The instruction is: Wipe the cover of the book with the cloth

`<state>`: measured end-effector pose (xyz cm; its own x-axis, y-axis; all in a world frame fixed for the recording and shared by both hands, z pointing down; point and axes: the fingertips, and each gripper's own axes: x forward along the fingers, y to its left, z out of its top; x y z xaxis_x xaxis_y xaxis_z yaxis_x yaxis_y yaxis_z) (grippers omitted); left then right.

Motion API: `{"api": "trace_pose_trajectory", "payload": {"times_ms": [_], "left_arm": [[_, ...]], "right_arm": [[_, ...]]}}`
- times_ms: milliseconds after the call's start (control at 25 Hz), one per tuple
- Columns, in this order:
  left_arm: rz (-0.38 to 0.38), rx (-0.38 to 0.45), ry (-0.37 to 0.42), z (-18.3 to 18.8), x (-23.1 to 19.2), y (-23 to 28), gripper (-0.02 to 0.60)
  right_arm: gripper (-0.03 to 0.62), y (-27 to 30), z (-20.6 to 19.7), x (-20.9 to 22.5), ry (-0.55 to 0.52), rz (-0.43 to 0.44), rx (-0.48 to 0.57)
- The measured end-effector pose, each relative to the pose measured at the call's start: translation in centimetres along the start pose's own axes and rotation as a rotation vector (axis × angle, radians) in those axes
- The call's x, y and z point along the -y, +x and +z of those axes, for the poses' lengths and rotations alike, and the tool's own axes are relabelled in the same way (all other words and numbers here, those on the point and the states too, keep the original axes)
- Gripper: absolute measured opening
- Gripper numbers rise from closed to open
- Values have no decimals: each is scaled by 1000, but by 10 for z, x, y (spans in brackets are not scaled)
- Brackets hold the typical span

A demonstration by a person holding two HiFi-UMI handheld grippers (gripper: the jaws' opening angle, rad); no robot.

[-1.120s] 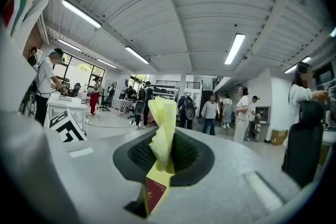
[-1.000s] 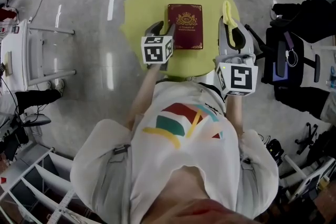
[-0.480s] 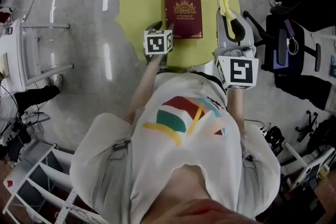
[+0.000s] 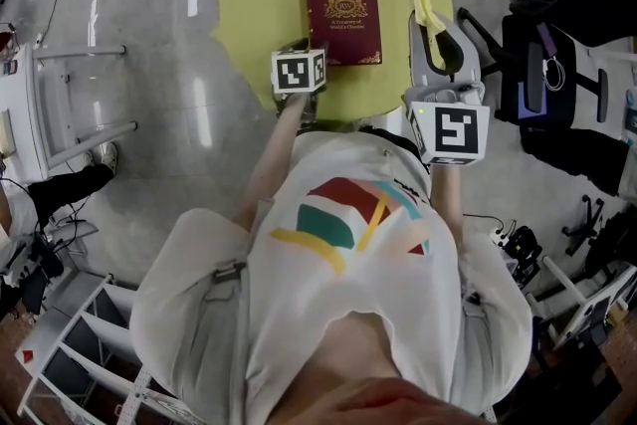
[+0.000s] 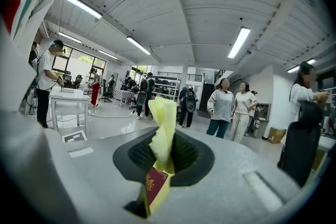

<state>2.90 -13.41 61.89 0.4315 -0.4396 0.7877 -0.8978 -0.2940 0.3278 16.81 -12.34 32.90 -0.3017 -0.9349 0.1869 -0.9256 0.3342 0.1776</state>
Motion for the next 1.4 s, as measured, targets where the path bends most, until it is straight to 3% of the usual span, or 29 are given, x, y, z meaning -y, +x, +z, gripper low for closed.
{"api": "trace_pose_trajectory", "payload": {"times_ms": [600,960,1160,1400], "left_arm": [[-43,-29,10,-2,3,2,152],[-42,-41,15,-3,3,2,150],[-42,-36,18,-2,3,1,150],[-43,-44,17,-3,5,1,150]], "right_arm": [[31,3,-7,-16,12,23,-31],[31,15,-13,-17,-38,43,-50],[31,46,-33,-10,-201,56,-119],[31,96,-91,-13,-583,120,-290]]}}
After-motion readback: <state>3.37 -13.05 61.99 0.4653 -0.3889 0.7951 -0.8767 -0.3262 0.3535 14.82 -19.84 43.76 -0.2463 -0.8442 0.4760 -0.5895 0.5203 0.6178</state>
